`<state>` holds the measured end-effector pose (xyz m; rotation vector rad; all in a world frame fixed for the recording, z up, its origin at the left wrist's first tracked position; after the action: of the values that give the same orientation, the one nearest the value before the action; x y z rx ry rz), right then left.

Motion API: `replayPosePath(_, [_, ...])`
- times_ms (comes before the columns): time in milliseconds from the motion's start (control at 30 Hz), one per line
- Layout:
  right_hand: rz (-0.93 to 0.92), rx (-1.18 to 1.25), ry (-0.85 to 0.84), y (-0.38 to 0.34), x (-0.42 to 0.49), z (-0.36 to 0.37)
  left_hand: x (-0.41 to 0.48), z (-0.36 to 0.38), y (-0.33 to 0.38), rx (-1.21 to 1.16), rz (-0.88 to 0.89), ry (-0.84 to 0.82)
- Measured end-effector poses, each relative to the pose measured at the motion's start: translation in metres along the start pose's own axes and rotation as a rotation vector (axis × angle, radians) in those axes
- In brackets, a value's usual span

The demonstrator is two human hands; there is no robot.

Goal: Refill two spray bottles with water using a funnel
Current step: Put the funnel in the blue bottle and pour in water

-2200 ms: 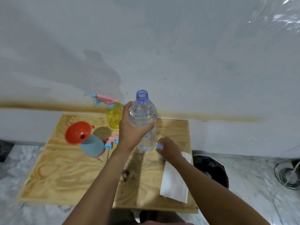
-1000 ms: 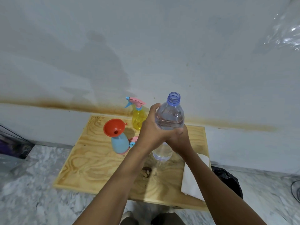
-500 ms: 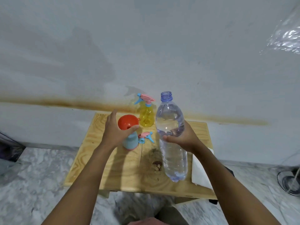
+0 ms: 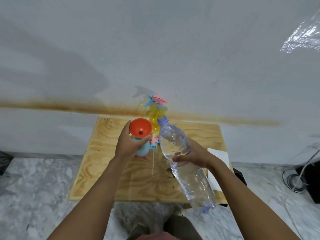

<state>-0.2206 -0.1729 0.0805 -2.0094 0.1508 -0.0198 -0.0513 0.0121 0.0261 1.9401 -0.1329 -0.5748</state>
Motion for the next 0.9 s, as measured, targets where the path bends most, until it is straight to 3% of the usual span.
replayPosePath(233, [0.051, -0.030, -0.076, -0.002, 0.008, 0.011, -0.004, 0.000, 0.009, -0.037, 0.069, -0.001])
replayPosePath(900, [0.150, -0.034, -0.172, -0.011, 0.025, 0.006, -0.010, 0.001, 0.015, -0.076, 0.056, 0.038])
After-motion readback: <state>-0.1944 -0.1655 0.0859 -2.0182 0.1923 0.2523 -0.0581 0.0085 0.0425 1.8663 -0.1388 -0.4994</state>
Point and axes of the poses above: each hand's wrist, its own x-axis towards the middle knuckle, its own z-axis out of the palm, y = z × x, the point moved 5 cm from there along x, towards the middle knuckle, and after that the axes turned 15 degrees about -z, right-handed, at the moved point
